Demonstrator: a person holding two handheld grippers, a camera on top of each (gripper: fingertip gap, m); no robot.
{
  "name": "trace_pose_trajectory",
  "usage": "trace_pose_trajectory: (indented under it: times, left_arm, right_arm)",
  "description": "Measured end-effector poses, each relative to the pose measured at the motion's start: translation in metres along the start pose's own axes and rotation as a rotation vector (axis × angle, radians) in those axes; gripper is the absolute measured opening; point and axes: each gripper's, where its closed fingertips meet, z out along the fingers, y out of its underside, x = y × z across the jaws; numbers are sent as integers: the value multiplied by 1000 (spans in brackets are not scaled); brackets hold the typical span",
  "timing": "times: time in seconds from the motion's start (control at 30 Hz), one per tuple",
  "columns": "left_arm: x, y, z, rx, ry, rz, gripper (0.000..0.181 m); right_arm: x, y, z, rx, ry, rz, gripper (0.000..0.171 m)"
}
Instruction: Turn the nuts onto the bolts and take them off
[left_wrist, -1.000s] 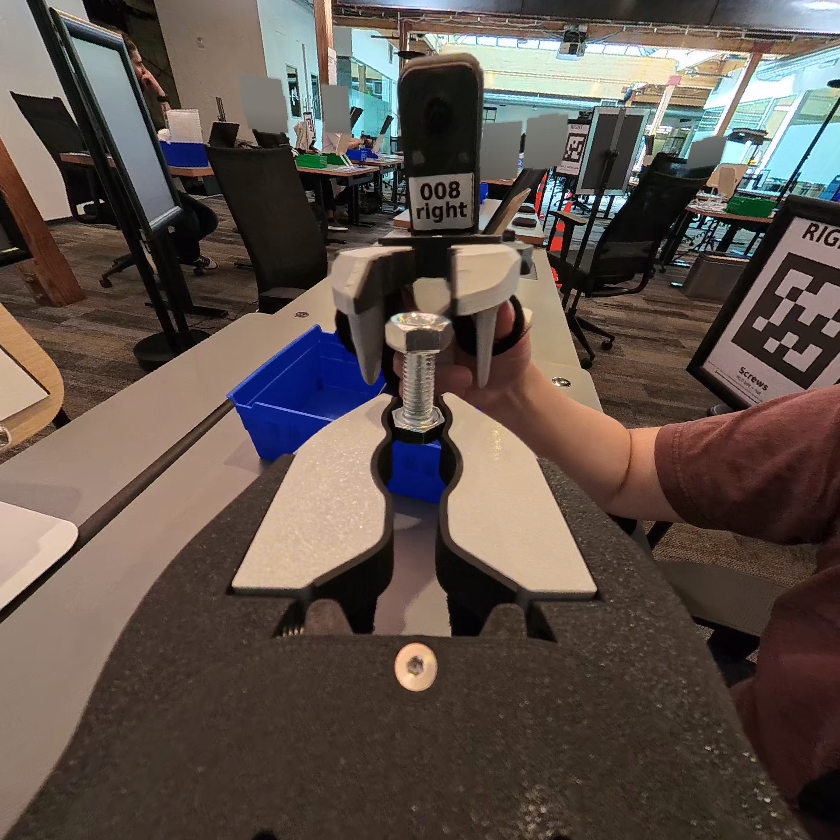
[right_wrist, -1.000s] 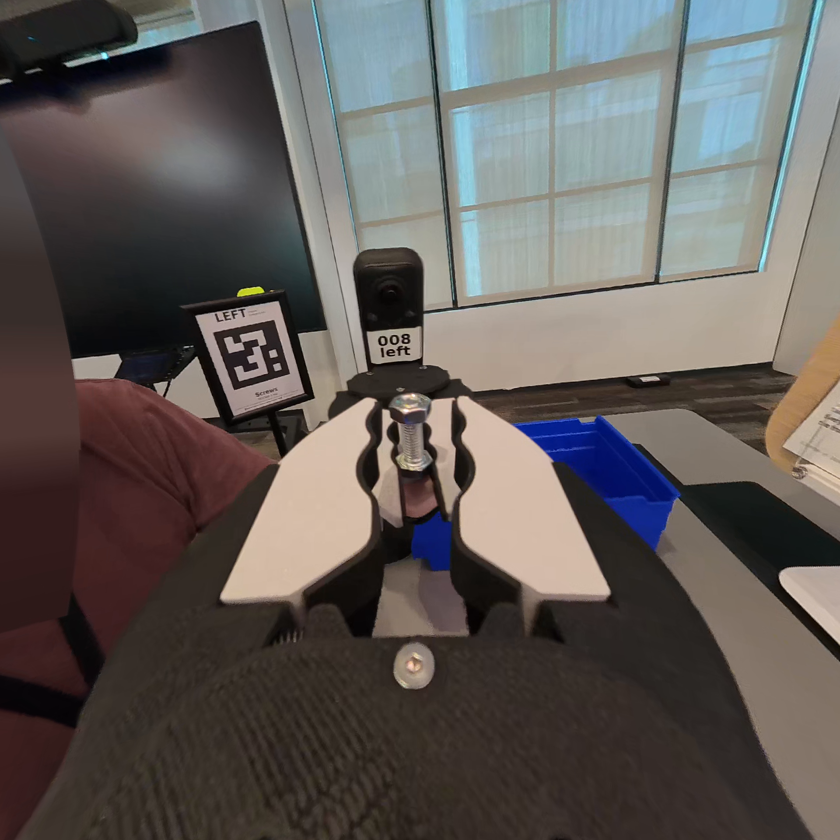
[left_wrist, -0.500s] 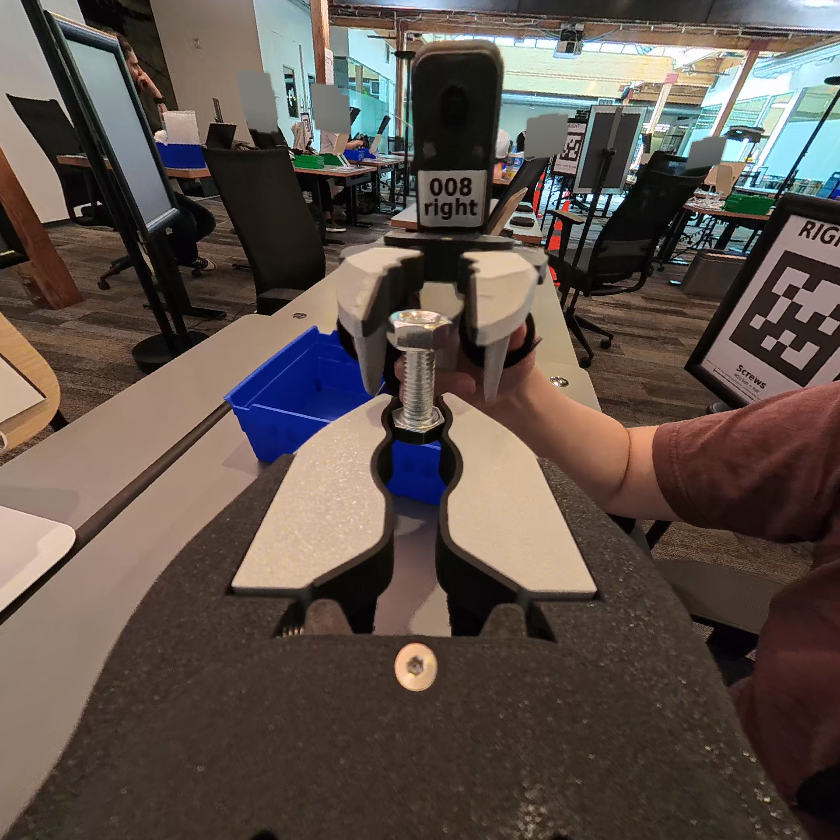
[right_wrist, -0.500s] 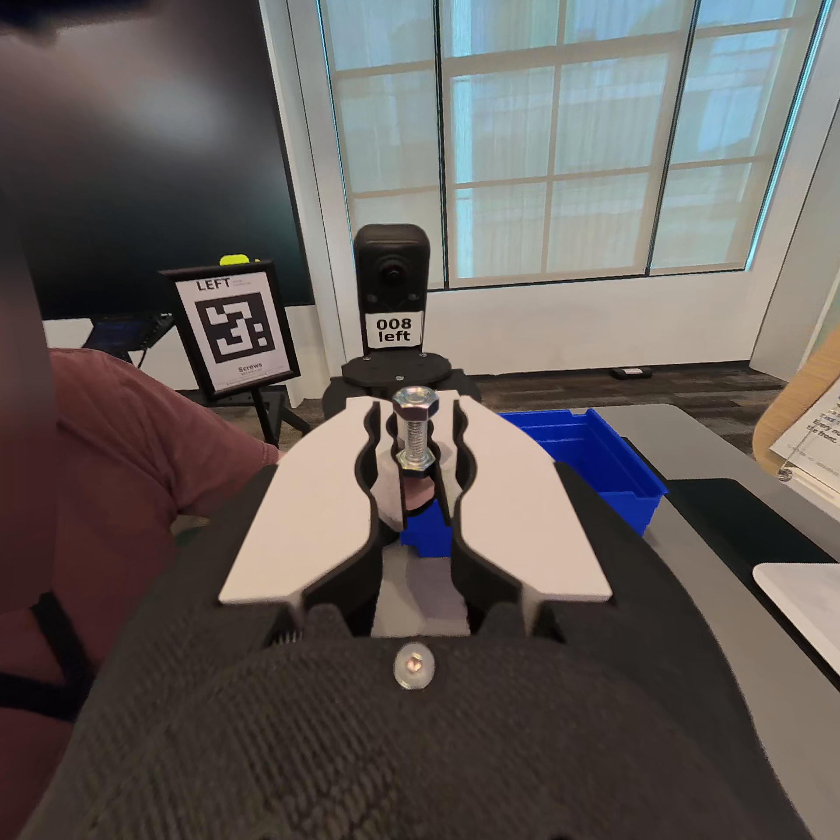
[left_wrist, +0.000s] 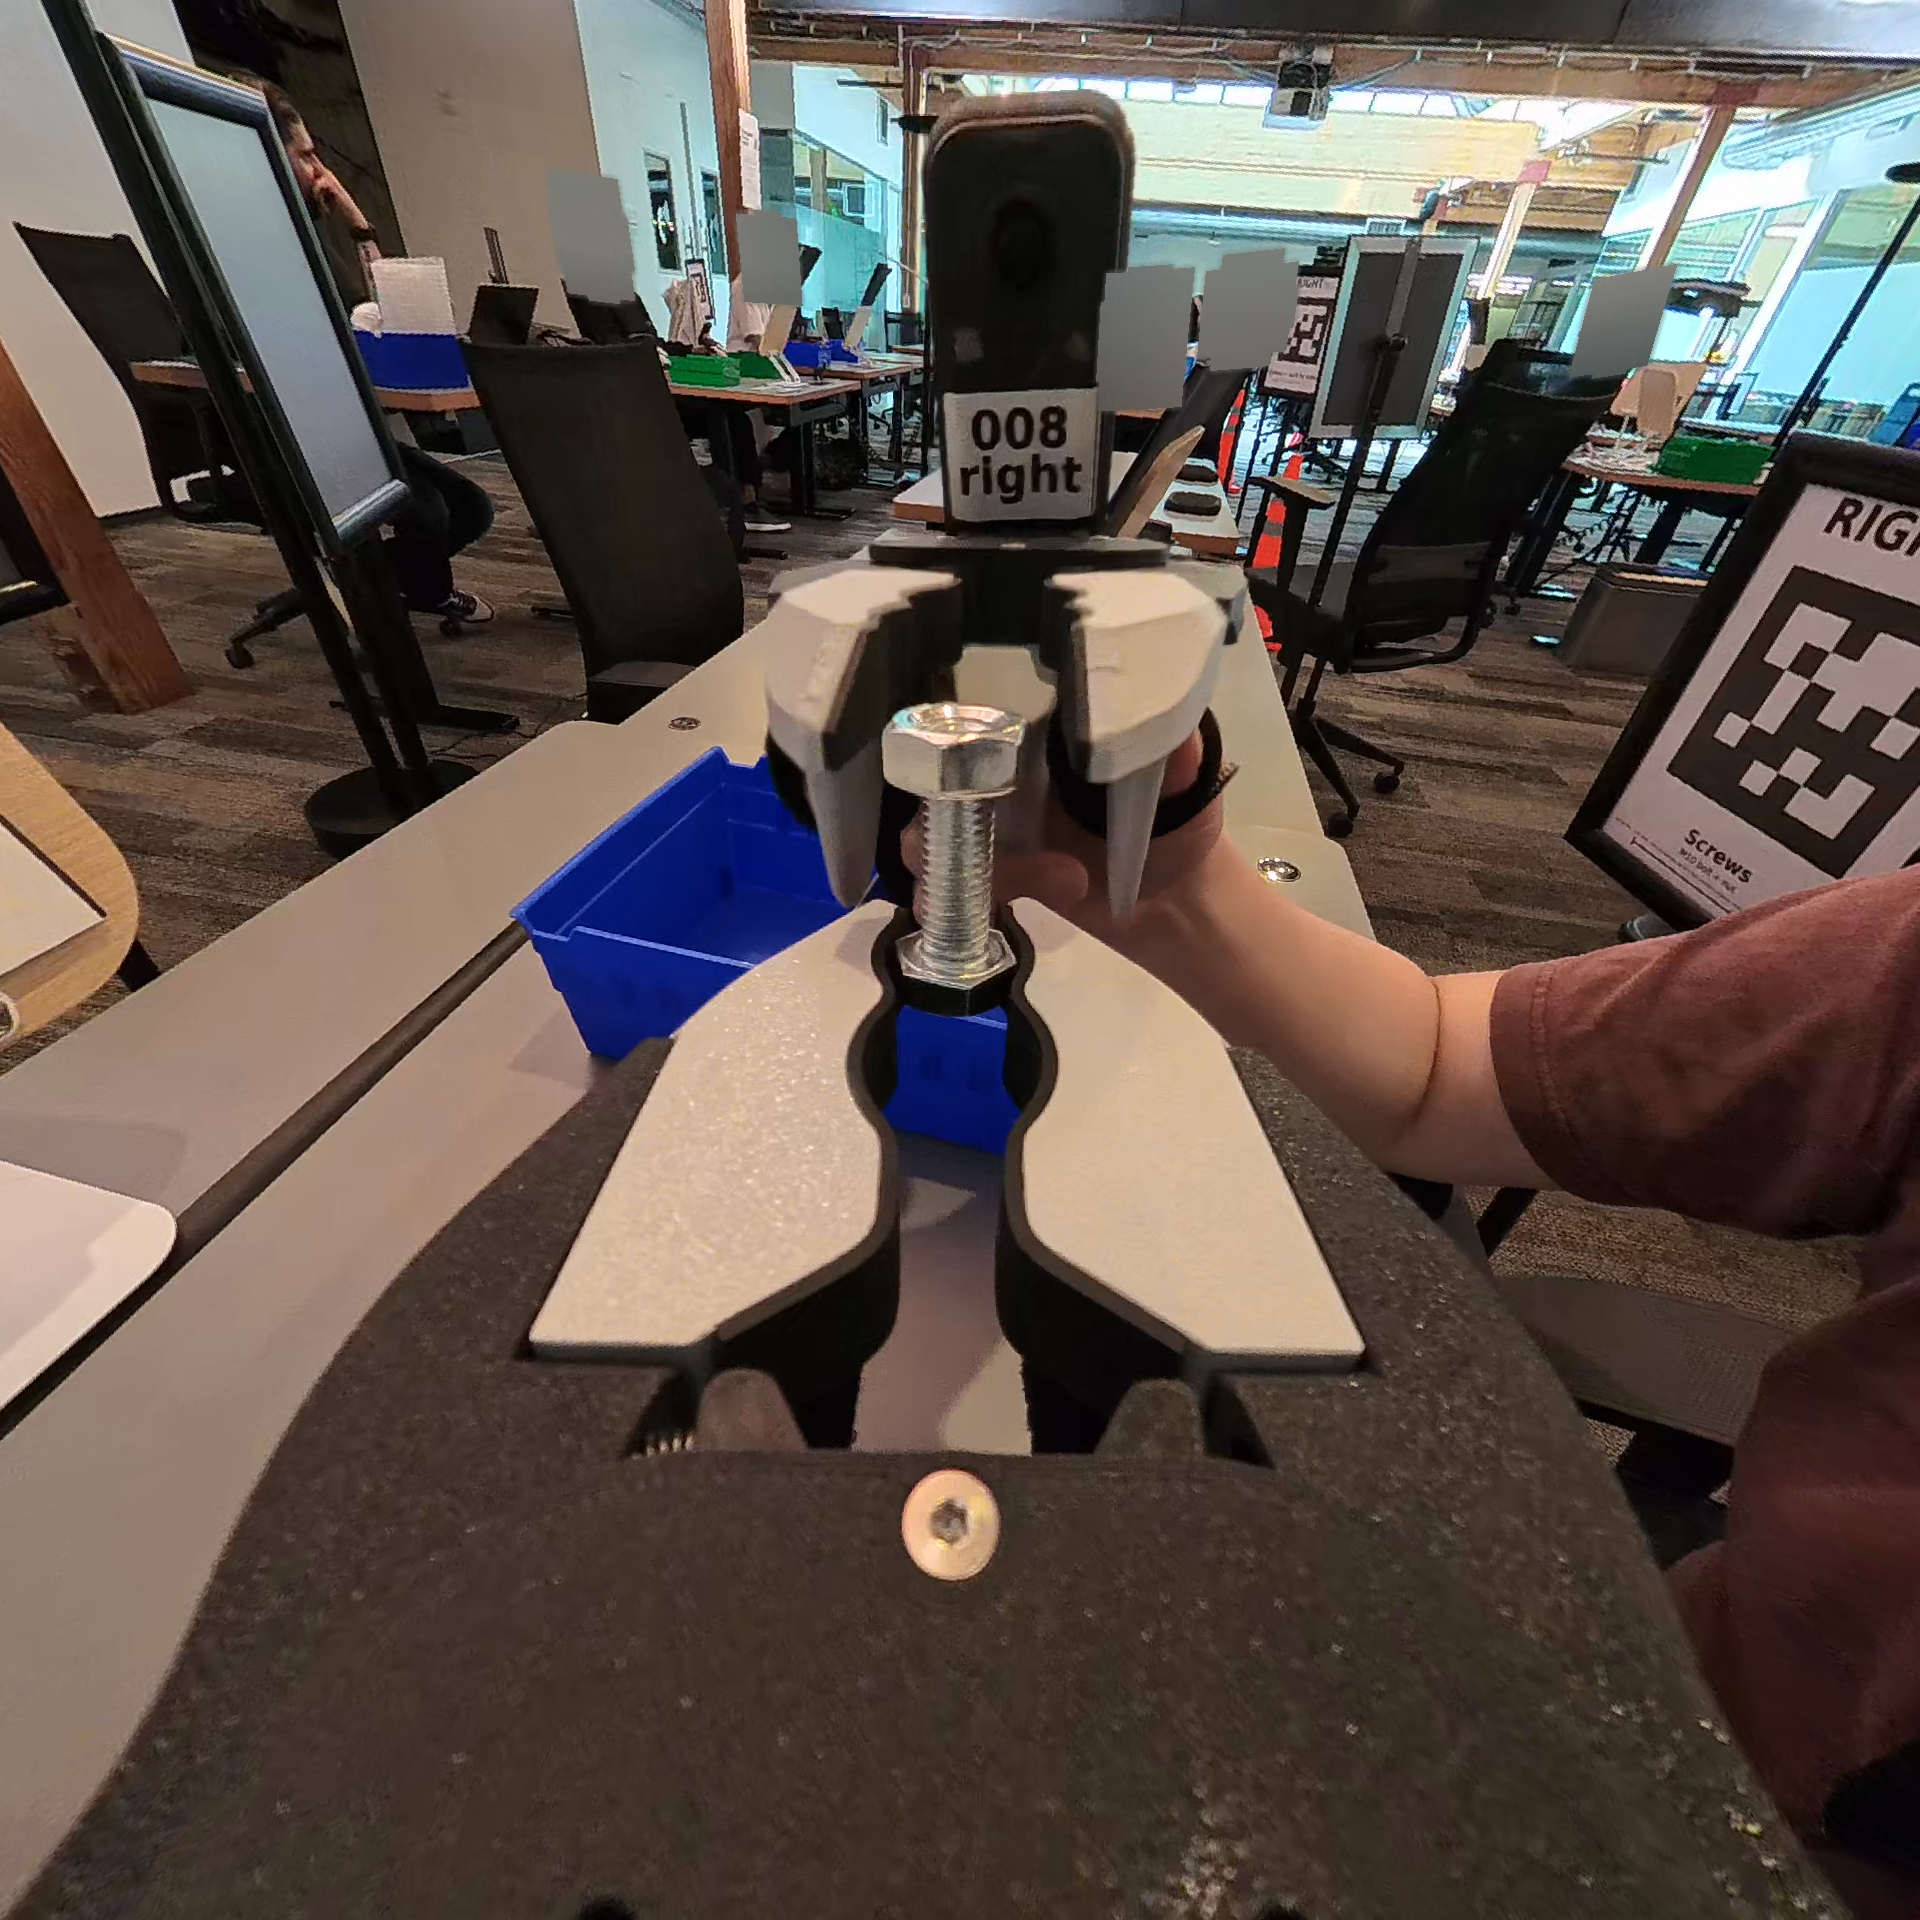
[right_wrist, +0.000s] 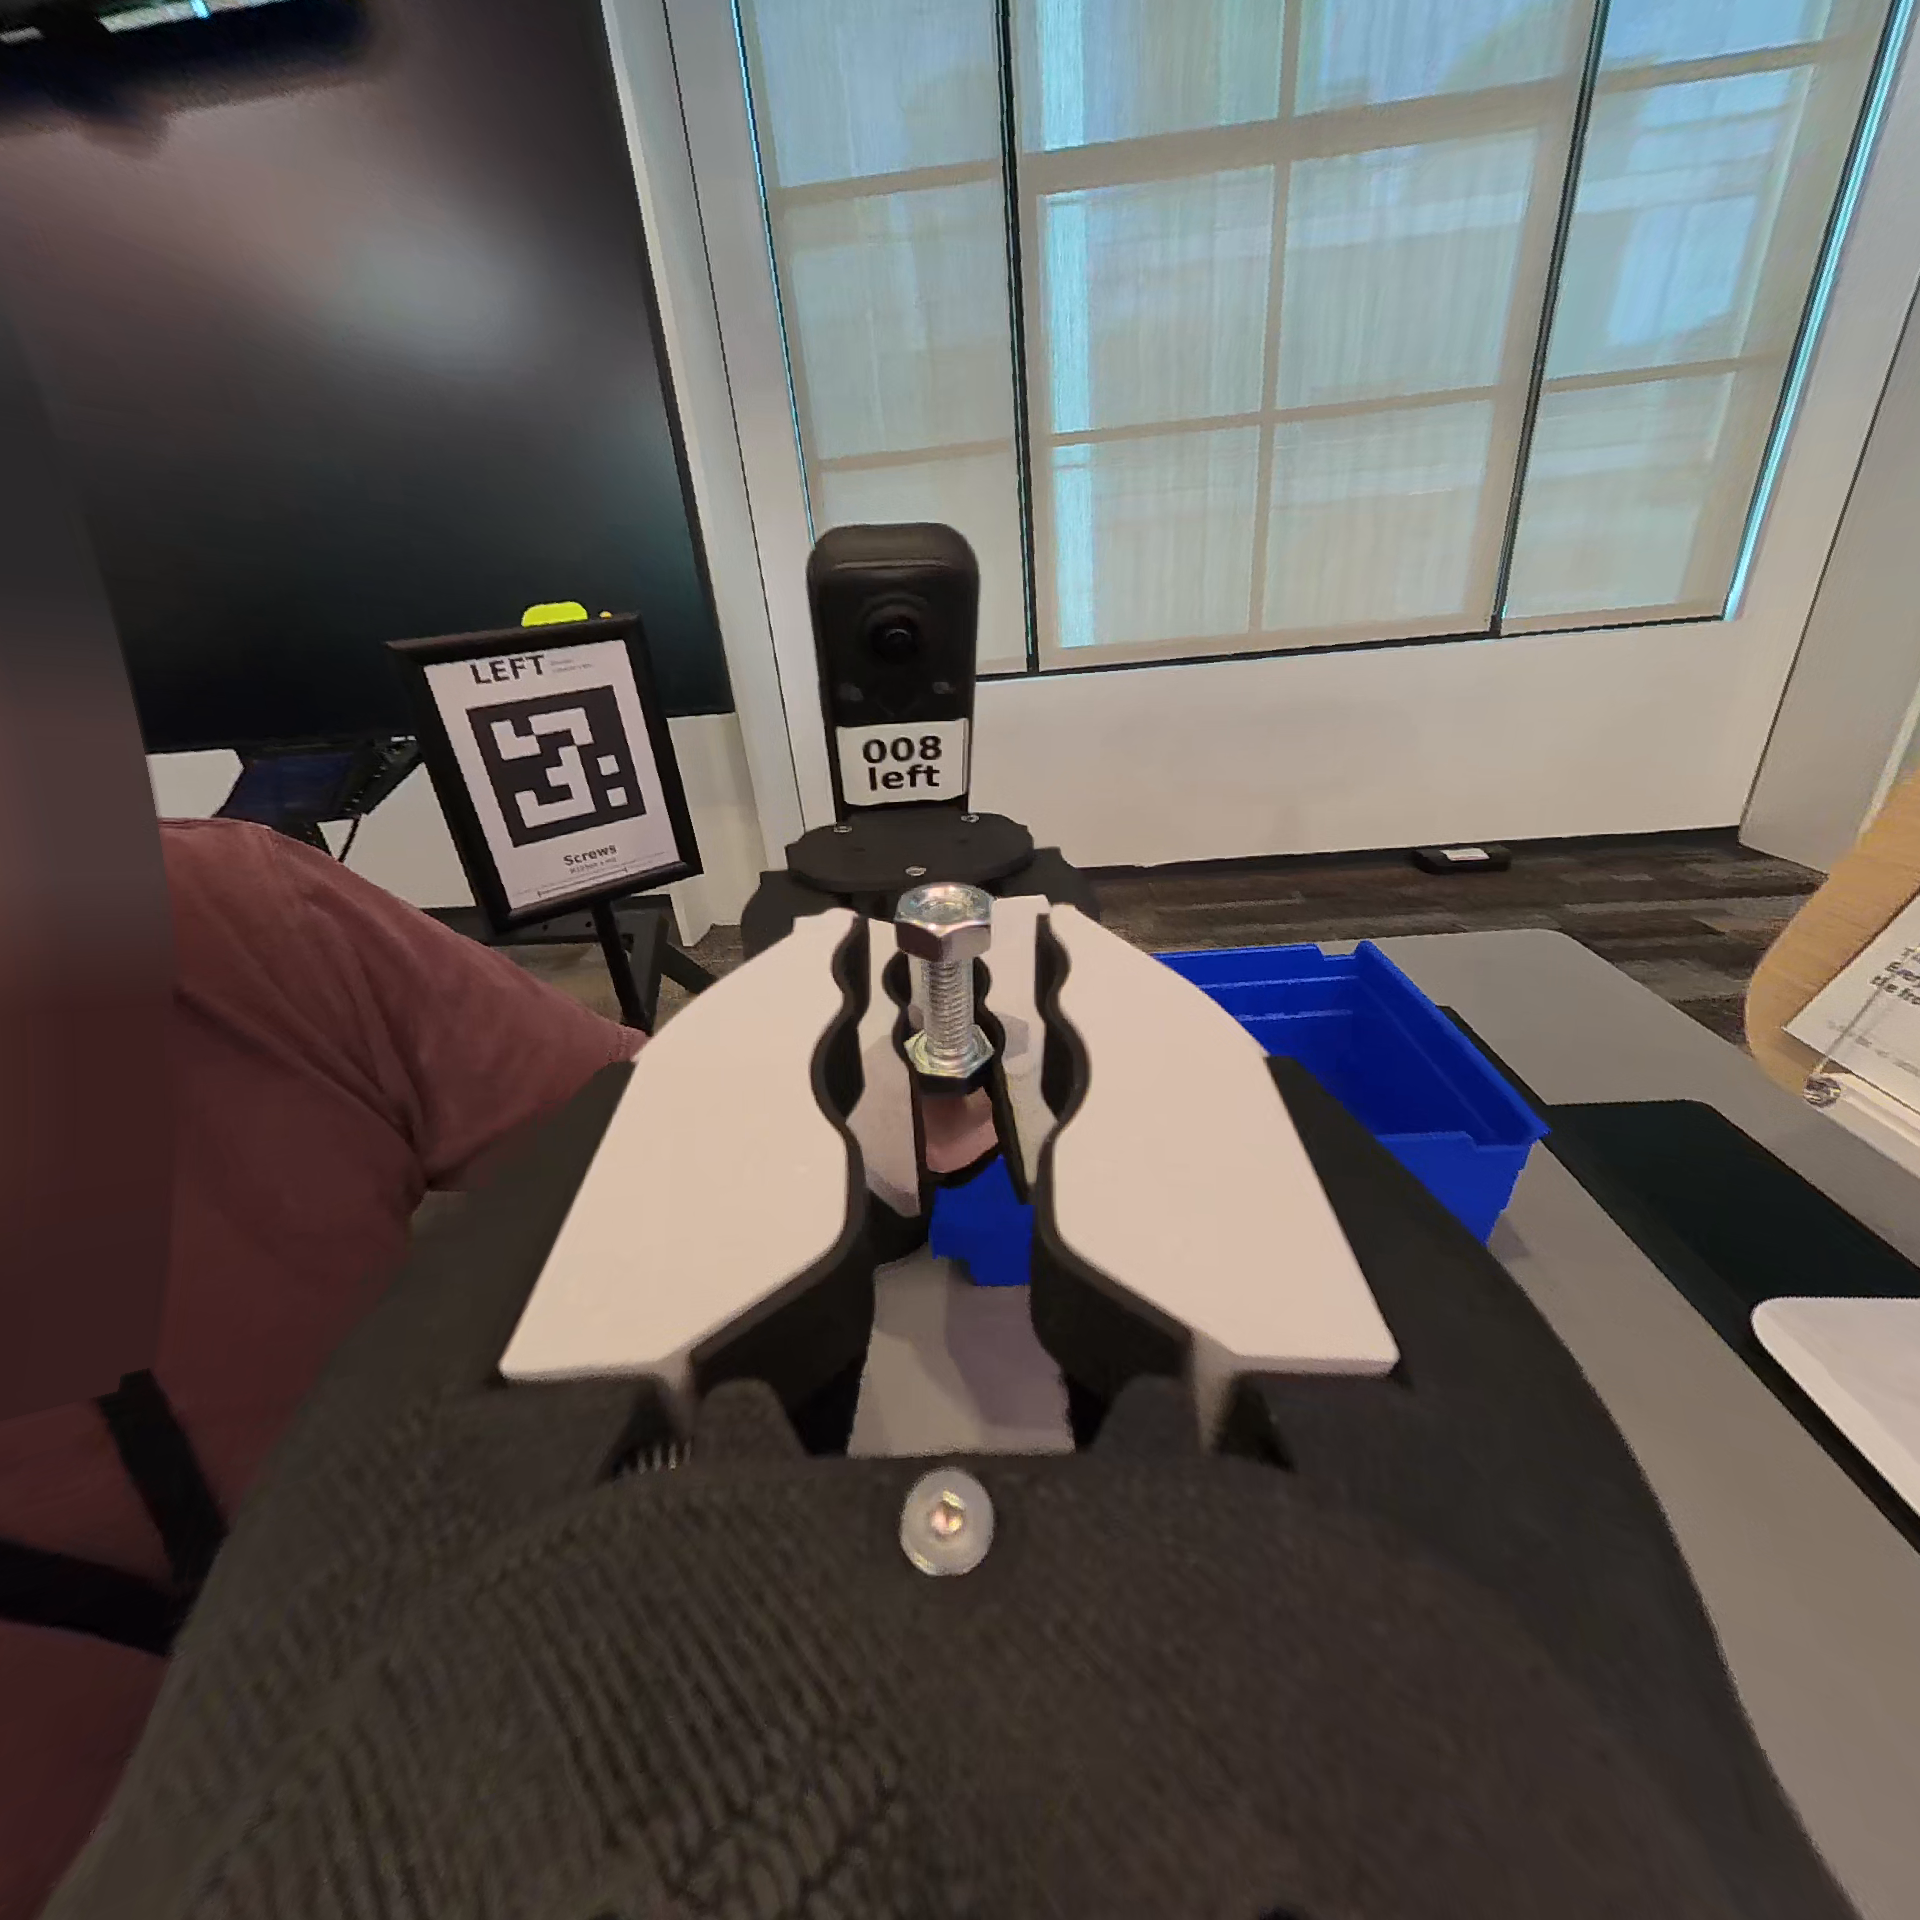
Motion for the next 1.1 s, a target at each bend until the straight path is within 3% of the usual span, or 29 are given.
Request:
trace_pose_trajectory:
  times: [0.4, 0.87, 0.97, 1.1]
  left_arm:
    - [-2, -1, -2, 3, -8, 0, 15]
    - [-24, -4, -8, 16, -227, 83, 15]
    - [-25, -3, -8, 12, -221, 71, 15]
    - [-12, -4, -5, 15, -120, 53, 15]
  right_arm:
    - [1, -4, -4, 17, -2, 20, 31]
    - [20, -4, 7, 26, 386, -57, 34]
    - [16, -3, 8, 12, 360, -60, 18]
    - [3, -4, 7, -22, 213, -60, 19]
